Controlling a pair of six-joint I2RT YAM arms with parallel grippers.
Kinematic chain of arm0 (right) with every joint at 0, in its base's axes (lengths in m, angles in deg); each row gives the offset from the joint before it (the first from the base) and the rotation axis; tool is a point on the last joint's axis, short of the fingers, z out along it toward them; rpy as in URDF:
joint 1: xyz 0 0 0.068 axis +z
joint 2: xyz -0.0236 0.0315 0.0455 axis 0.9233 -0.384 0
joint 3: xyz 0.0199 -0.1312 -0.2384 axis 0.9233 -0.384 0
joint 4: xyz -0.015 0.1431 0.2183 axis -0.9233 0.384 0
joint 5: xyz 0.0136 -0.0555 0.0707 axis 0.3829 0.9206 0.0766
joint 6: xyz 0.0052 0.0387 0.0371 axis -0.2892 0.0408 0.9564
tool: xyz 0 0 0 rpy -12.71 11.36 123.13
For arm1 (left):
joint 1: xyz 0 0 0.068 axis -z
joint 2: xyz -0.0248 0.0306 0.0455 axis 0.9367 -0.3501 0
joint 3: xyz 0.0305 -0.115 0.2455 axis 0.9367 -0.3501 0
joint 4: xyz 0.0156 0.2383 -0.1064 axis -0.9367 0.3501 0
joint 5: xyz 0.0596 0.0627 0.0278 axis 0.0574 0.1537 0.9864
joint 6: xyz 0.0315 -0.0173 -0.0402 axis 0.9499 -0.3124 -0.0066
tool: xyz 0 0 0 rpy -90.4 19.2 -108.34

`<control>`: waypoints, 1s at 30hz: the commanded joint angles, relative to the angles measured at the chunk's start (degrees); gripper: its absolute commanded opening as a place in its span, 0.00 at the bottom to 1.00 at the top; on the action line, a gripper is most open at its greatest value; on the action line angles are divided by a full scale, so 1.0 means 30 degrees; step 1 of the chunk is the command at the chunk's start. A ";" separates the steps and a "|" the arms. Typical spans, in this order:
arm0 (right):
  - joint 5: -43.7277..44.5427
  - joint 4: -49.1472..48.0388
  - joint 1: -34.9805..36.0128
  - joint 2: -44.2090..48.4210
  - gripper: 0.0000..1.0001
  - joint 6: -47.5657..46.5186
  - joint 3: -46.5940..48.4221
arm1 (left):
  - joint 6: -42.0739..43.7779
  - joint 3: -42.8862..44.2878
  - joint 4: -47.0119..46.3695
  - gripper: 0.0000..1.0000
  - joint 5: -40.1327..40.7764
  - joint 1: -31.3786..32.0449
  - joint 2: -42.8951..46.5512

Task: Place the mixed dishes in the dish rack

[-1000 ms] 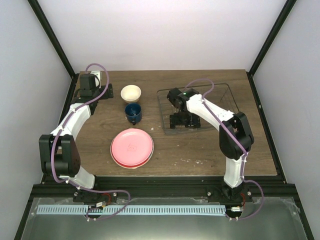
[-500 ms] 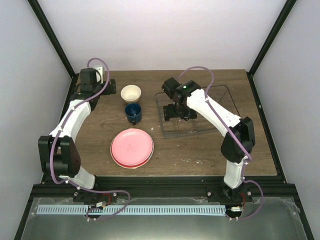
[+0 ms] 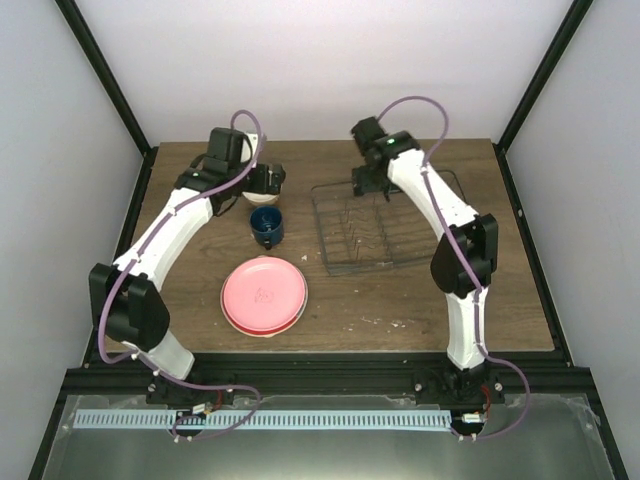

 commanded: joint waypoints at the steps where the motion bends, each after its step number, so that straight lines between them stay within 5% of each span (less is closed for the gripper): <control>1: 0.0218 -0.1301 -0.3168 -0.0734 1.00 -0.2008 0.2926 | -0.0921 0.0775 0.2549 1.00 -0.0078 0.0754 -0.0732; 7: 0.0790 -0.2173 -0.6500 -0.0304 1.00 -0.3211 0.1903 | -0.0344 0.2830 0.5648 1.00 -0.0033 0.2176 -0.2543; 13: 0.0418 -0.4036 -0.8798 0.0802 1.00 -0.4156 -0.1176 | -0.0829 0.3275 0.5559 1.00 -0.0717 0.3100 -0.3571; 30: -0.0738 -0.6764 -0.9364 0.1026 1.00 -0.4089 -0.6357 | -0.0430 0.3926 0.5368 1.00 -0.2119 0.3887 -0.6638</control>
